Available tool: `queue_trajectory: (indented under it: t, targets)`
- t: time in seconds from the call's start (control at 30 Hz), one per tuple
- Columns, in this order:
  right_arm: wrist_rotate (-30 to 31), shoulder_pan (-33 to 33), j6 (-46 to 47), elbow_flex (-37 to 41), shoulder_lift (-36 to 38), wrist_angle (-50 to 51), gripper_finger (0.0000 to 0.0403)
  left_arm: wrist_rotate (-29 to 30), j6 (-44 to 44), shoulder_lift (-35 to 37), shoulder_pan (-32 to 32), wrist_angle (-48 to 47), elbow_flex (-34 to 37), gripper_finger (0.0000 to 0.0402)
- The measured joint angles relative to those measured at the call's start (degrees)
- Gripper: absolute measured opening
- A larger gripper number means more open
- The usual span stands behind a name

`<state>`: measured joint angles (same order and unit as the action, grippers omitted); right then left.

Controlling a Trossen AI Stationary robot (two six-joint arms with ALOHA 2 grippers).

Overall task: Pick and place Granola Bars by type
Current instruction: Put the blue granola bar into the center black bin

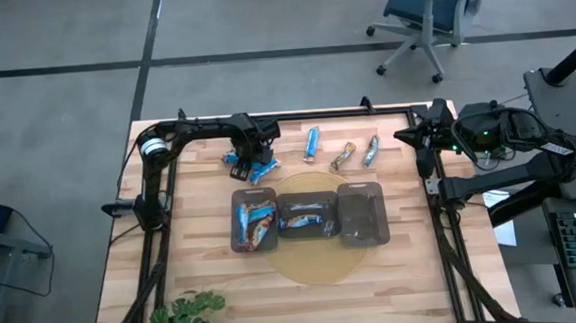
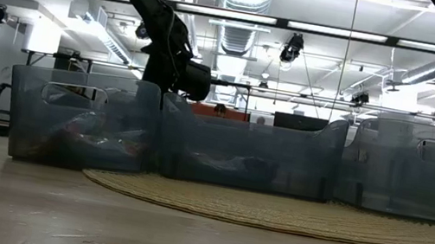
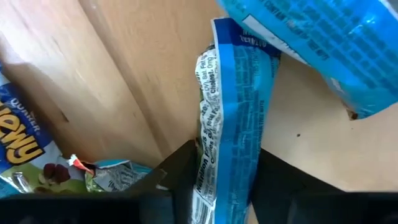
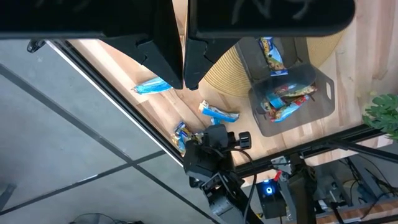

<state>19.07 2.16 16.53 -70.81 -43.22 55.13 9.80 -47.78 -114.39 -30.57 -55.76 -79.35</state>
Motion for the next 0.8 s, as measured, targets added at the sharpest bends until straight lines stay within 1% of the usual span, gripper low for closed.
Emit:
queue_trajectory:
  t: [0.17, 0.27, 0.37, 0.53, 0.7, 0.8]
  targets:
    - [0.0, 0.0, 0.0, 0.0, 0.0, 0.0, 0.0008, 0.3, 0.3, 0.0, -0.1, -0.3, 0.0, 0.0055]
    - [0.0, 0.0, 0.0, 0.0, 0.0, 0.0, 0.0008, 0.6, 0.8, 0.0, -0.1, -0.4, 0.0, 0.0034]
    - [0.0, 0.0, 0.0, 0.0, 0.0, 0.0, 0.0009, 0.8, 1.0, 0.2, -0.1, -2.0, -0.2, 0.0028]
    - [0.0, 0.0, -0.2, 0.0, 0.0, 0.0, 0.0008, 2.1, 1.9, 0.3, -0.1, -8.9, -4.1, 0.0027]
    - [0.0, 0.0, -0.4, 0.0, 0.0, 0.0, 0.0009, 2.5, 4.5, 0.8, -0.1, -14.7, -10.4, 0.0026]
    - [0.0, 0.0, -0.6, 0.0, 0.0, 0.0, 0.0008, 2.3, 6.8, 1.0, 0.2, -17.9, -15.8, 0.0026]
